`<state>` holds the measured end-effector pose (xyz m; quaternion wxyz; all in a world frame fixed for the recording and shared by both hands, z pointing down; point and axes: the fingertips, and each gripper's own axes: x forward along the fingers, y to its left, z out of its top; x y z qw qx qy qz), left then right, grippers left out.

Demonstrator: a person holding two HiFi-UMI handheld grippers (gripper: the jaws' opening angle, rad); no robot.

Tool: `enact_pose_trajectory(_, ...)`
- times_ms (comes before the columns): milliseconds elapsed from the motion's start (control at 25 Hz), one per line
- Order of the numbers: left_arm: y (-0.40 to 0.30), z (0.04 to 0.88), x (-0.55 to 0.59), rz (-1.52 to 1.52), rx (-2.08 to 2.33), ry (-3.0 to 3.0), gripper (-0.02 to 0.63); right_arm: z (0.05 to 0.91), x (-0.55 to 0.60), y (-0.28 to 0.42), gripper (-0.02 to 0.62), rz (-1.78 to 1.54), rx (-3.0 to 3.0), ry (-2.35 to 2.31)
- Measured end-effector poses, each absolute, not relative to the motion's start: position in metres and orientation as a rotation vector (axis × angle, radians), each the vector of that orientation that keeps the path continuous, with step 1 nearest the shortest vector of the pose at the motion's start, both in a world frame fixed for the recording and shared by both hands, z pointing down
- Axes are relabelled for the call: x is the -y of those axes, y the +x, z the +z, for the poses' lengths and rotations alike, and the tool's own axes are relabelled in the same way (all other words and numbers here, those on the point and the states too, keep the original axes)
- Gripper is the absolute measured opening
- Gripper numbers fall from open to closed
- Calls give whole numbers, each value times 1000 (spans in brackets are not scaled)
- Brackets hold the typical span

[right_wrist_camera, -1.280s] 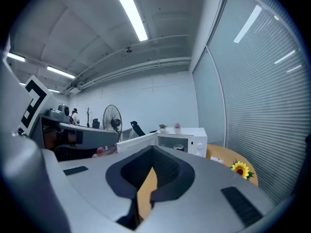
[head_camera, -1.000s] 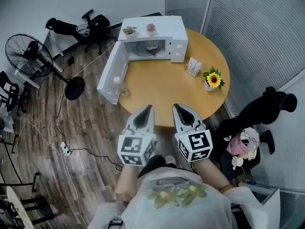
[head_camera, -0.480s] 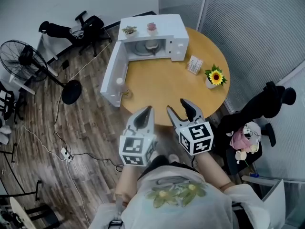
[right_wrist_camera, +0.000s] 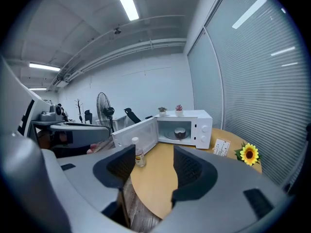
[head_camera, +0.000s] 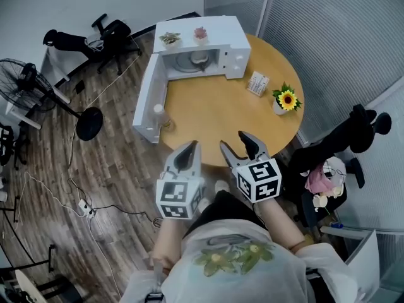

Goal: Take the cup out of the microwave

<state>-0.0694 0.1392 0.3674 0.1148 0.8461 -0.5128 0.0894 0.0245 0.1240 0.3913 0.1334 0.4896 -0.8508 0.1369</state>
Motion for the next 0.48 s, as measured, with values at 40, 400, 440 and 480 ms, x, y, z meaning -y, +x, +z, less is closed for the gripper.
enact_pose_trajectory(40,-70,371,-136,263,1500,2475,2,393,-121,24,238,401,2465,1418)
enact_pose_trajectory(400,-64,390,-87,296,1470,2445,2,410,-68,27,238,445,2457,1401)
enact_pose_trajectory(440,-63,391,-79,297,1465,2446,2,412,-59,27,238,452,2458,1397)
enact_pose_trajectory(480,-61,391,-72,301,1464,2445,2,413,-51,28,238,460,2461,1394)
